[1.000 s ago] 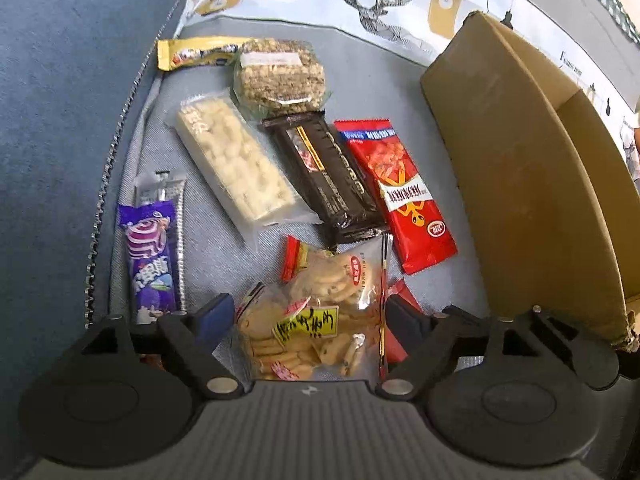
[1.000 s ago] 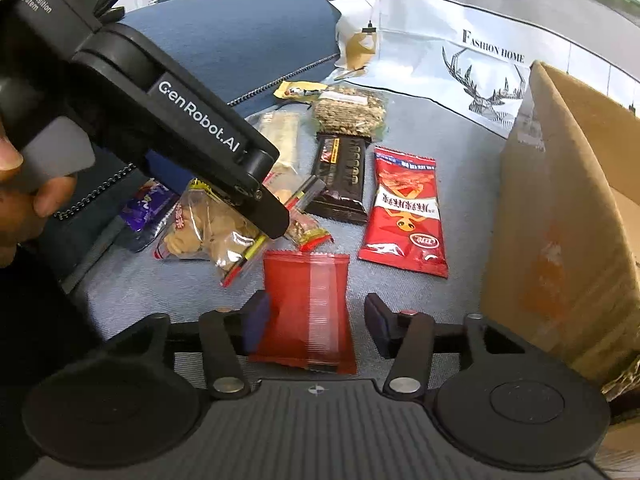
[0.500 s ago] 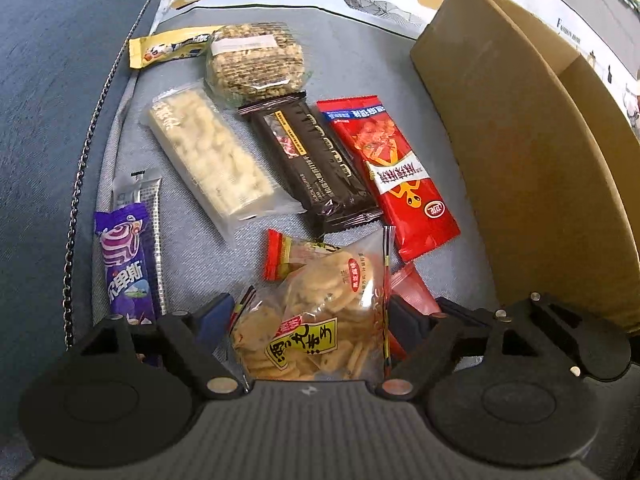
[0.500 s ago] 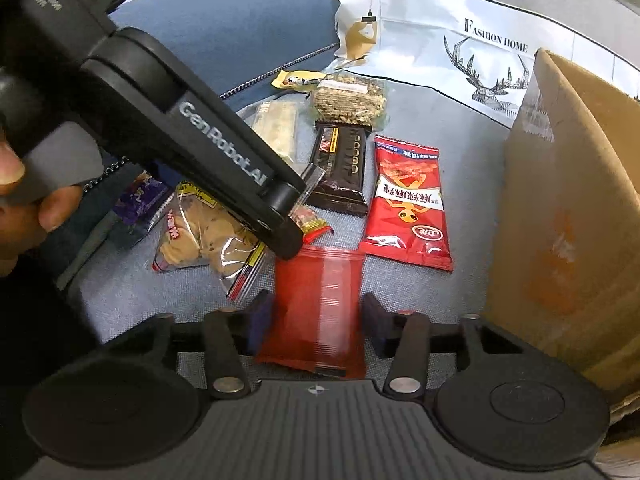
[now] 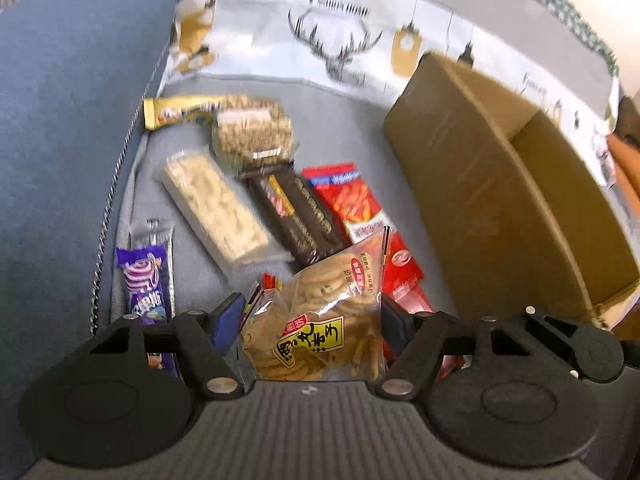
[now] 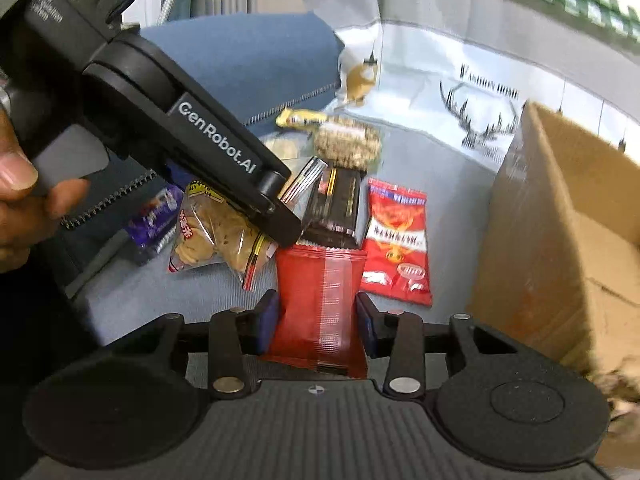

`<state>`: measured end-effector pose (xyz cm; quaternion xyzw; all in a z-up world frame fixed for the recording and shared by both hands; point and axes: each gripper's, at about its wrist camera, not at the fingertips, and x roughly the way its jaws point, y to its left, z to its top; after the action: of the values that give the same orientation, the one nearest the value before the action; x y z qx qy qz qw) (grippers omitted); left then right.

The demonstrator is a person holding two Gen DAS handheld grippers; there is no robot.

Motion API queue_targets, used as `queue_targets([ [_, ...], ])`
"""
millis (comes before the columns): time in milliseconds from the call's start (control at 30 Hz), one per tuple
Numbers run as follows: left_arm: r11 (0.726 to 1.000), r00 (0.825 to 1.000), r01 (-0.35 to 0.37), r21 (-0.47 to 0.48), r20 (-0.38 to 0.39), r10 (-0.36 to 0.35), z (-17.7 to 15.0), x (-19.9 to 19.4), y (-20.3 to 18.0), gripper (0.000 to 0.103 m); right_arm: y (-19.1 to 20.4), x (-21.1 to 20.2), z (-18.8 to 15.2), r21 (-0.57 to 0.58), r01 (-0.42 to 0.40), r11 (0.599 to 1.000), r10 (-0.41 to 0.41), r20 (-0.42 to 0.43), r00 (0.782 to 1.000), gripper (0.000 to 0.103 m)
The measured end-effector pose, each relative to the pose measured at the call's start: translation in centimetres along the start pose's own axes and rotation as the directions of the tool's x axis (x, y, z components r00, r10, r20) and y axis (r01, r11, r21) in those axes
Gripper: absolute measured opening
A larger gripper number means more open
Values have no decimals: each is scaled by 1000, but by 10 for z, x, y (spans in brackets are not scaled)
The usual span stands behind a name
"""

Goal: Organize snacks
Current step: 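Lift and carry the cracker bag and red packet over the box with both grippers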

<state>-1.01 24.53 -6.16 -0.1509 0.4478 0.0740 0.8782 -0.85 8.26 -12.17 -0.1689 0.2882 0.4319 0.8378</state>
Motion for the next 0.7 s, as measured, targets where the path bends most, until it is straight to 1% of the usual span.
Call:
queue_targets([
  [100,1000,998,13,-3,57,-13,-3,-12,-1,75,-1,-11,1,-5,14,1000,-14,26,1000,42],
  [200,999,995,35,-9,99,-34,-5,-22,0,75,0,-23,4,-13,24,1000,-23,49,999,42],
  [433,996,976,81,-23,203,-75,-12,-44,0,75,-1,-62,18,2,46,999,-46,132,990,43],
  [567,995,970,94,-16,227,-88,-13,-49,-1,75,-9,-88,27,3,56,998,-55,188,981,43],
  [700,994,968,108,-10,230,-103,-13,-49,0,75,-35,-113,40,16,78,997,-79,252,964,43],
])
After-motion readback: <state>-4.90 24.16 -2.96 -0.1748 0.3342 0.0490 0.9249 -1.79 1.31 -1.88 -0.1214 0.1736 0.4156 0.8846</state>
